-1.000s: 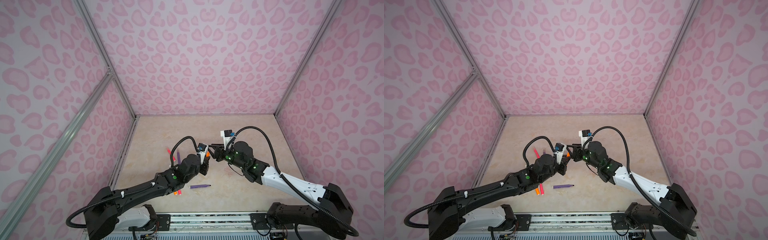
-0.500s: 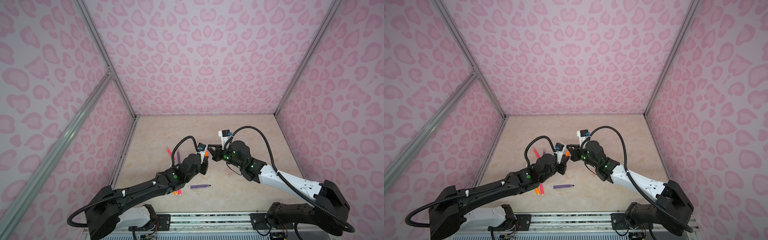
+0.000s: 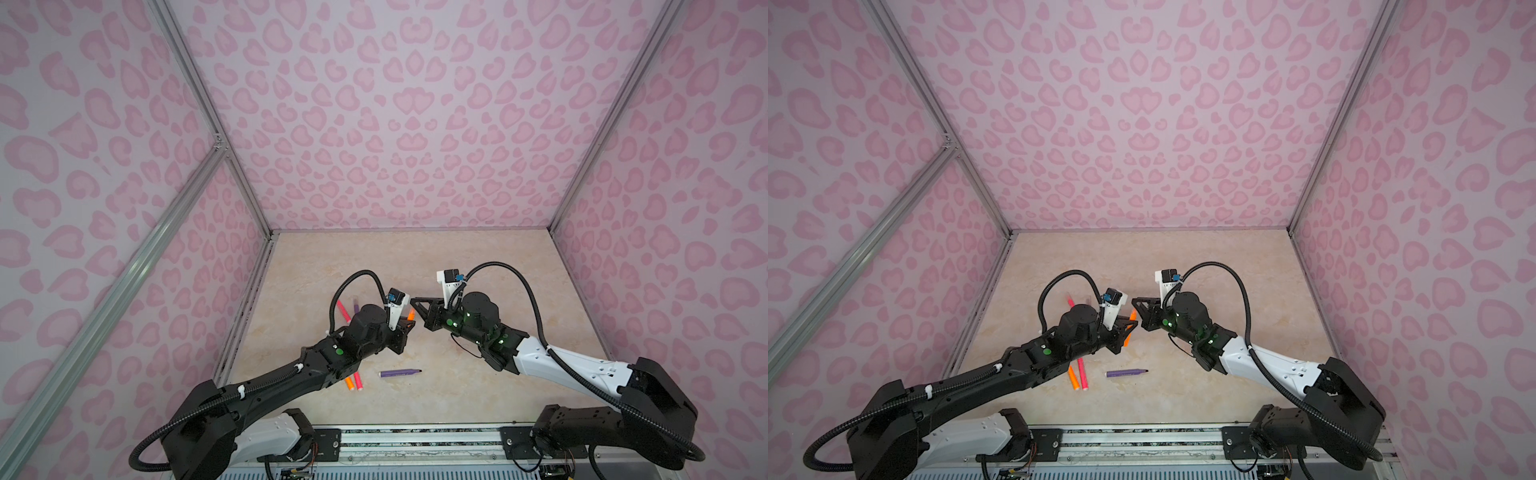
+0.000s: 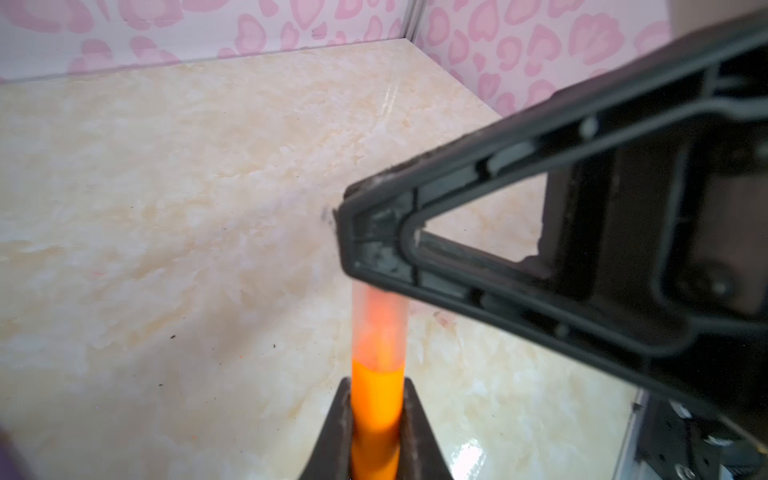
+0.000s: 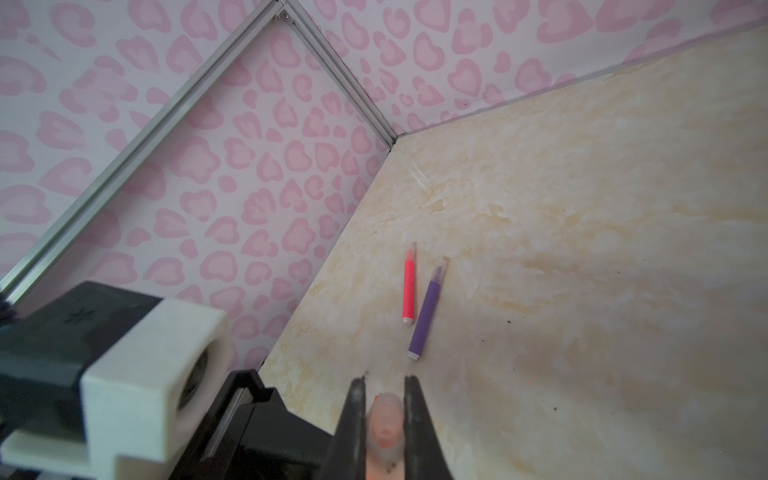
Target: Insert the pens into the pen caps
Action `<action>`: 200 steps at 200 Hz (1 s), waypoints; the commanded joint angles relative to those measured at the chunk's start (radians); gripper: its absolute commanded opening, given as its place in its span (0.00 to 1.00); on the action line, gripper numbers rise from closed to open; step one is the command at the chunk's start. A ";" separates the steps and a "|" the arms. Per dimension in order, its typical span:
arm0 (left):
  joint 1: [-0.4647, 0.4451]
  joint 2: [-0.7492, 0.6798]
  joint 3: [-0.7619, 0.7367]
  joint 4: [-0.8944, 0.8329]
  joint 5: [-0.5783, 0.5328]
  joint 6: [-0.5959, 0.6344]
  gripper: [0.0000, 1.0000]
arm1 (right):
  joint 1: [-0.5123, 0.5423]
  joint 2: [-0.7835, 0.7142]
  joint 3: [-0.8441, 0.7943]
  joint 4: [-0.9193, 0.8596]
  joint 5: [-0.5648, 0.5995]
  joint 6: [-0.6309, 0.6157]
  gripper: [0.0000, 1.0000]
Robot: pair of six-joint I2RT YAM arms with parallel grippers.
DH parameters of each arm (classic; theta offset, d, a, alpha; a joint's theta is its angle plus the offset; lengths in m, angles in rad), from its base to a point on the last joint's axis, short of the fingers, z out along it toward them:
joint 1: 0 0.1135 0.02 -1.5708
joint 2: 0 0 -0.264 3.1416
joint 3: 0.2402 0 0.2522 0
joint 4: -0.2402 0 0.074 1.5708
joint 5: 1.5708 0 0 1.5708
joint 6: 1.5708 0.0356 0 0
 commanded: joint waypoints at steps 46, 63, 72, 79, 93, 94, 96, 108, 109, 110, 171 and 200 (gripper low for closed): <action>0.057 -0.067 -0.058 0.273 0.196 -0.057 0.04 | 0.005 0.031 -0.090 0.222 -0.208 0.140 0.00; 0.062 -0.071 -0.061 0.275 0.200 -0.055 0.04 | 0.008 0.028 -0.103 0.245 -0.210 0.148 0.00; 0.066 -0.073 -0.061 0.274 0.198 -0.056 0.04 | 0.016 0.026 -0.100 0.227 -0.199 0.144 0.00; 0.067 -0.074 -0.061 0.270 0.191 -0.057 0.04 | 0.025 0.023 -0.094 0.201 -0.181 0.134 0.00; 0.069 -0.079 -0.062 0.264 0.177 -0.055 0.04 | 0.059 0.016 -0.068 0.110 -0.117 0.102 0.00; 0.069 -0.080 -0.063 0.263 0.176 -0.055 0.04 | 0.062 0.015 -0.066 0.104 -0.112 0.099 0.00; 0.069 -0.081 -0.062 0.262 0.173 -0.055 0.04 | 0.070 0.014 -0.063 0.094 -0.104 0.093 0.00; 0.070 -0.091 -0.064 0.255 0.156 -0.053 0.04 | 0.112 0.011 -0.041 0.026 -0.036 0.060 0.00; 0.069 -0.091 -0.065 0.253 0.154 -0.053 0.04 | 0.116 0.009 -0.038 0.018 -0.028 0.058 0.00; 0.070 -0.092 -0.065 0.253 0.152 -0.053 0.04 | 0.117 0.008 -0.037 0.011 -0.022 0.055 0.00; 0.070 -0.148 -0.075 0.188 -0.041 -0.028 0.04 | 0.290 0.026 0.064 -0.297 0.374 0.020 0.00; 0.070 -0.144 -0.067 0.165 -0.094 -0.024 0.04 | 0.305 0.058 0.099 -0.371 0.433 0.041 0.00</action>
